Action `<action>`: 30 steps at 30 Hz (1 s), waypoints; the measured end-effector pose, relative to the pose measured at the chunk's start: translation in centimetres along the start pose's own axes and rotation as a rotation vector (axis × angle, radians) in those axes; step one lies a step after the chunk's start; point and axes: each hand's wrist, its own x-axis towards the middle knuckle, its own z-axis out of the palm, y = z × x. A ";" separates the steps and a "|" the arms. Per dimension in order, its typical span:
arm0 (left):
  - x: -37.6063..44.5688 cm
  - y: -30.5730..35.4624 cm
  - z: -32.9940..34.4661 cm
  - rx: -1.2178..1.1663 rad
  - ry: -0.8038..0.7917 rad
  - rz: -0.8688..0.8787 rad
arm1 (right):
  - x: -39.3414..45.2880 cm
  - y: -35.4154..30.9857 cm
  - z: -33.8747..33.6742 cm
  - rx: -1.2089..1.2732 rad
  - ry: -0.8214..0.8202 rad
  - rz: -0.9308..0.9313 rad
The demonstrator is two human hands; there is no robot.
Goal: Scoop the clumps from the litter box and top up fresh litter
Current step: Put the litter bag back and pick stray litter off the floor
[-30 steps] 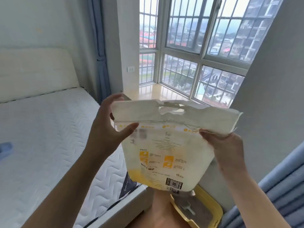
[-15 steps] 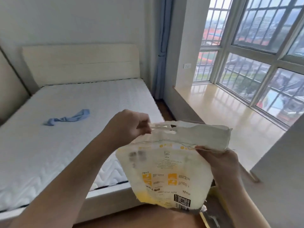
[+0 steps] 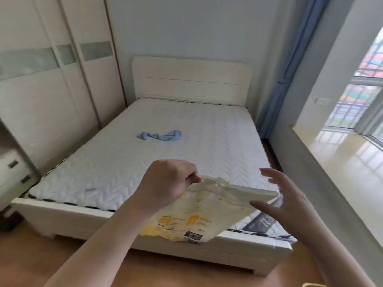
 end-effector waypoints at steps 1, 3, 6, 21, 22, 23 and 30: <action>-1.3 -1.4 -0.8 0.040 -0.006 -0.003 | 0.8 -2.1 1.7 -0.163 -0.009 -0.061; -4.1 -4.3 -2.4 0.123 -0.040 -0.023 | 2.6 -6.2 5.8 -0.385 -0.007 -0.206; -8.2 -9.0 -5.5 0.217 -0.058 -0.096 | 4.7 -12.2 12.8 -0.453 -0.116 -0.383; -28.0 -24.9 -20.6 0.387 0.028 -0.453 | 8.2 -29.2 40.1 -0.573 -0.203 -0.968; -29.1 -25.8 -21.2 0.406 0.035 -0.477 | 8.5 -30.1 41.6 -0.558 -0.228 -0.988; -30.1 -26.7 -21.6 0.428 0.038 -0.498 | 8.9 -31.1 43.1 -0.537 -0.260 -0.999; -34.9 -33.0 -24.9 0.519 -0.018 -0.642 | 14.6 -37.3 52.5 -0.421 -0.364 -1.116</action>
